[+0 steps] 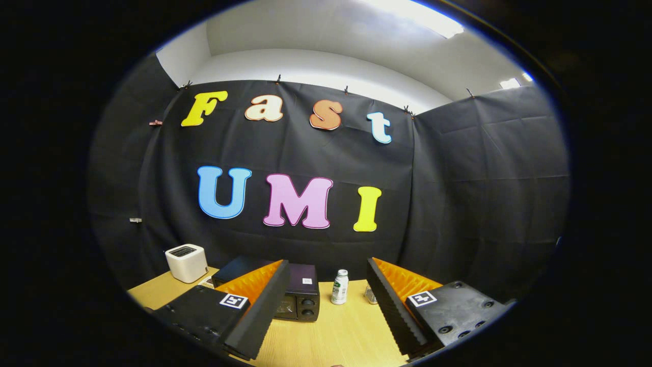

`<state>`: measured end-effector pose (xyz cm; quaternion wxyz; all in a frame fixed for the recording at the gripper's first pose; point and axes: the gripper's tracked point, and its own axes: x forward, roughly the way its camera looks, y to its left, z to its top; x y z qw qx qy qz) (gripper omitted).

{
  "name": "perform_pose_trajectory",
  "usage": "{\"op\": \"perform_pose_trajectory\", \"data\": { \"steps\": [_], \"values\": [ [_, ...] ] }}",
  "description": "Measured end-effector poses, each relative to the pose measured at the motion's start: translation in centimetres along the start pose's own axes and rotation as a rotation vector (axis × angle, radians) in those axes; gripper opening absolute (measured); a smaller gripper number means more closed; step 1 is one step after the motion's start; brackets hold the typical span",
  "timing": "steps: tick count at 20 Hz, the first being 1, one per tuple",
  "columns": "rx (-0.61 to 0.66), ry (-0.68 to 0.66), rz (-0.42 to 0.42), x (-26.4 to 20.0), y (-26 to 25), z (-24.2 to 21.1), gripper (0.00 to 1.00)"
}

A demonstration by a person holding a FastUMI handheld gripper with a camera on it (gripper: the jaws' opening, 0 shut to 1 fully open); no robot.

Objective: Open the toaster oven, put the food inside, and close the toaster oven door.

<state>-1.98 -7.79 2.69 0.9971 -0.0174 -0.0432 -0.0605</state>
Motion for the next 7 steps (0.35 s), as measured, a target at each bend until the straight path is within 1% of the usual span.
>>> {"op": "perform_pose_trajectory", "data": {
  "steps": [4,7],
  "values": [
    [0.004,0.012,0.037,0.02,1.09,-0.07,0.98],
    [0.015,0.020,0.045,0.16,1.29,-0.03,0.98]
  ]
}}
